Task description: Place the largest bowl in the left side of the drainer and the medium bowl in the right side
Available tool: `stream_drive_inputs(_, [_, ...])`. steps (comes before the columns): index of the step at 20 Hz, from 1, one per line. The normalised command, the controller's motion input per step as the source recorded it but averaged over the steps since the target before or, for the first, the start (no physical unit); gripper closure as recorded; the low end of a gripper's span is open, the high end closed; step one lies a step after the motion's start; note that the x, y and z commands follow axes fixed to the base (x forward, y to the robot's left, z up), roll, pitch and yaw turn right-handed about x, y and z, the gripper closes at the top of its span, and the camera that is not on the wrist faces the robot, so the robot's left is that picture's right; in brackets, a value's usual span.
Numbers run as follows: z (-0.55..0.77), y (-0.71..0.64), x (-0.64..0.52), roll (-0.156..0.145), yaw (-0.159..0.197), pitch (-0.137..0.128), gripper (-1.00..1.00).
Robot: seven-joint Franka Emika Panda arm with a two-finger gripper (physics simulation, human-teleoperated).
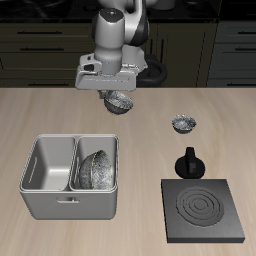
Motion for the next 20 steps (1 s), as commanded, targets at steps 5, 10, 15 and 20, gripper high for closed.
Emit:
stream_drive_inputs(5, [0.68,-0.44,0.06,-0.091,0.011,-0.046,1.0])
stream_drive_inputs(10, [0.8,-0.35,0.07,-0.041,-0.002,-0.056,1.0])
stream_drive_inputs(15, [0.44,-0.26,0.36,0.02,0.072,0.003,1.0])
stream_drive_inputs(20, [0.36,-0.35,0.36,-0.095,-0.068,0.017,1.0])
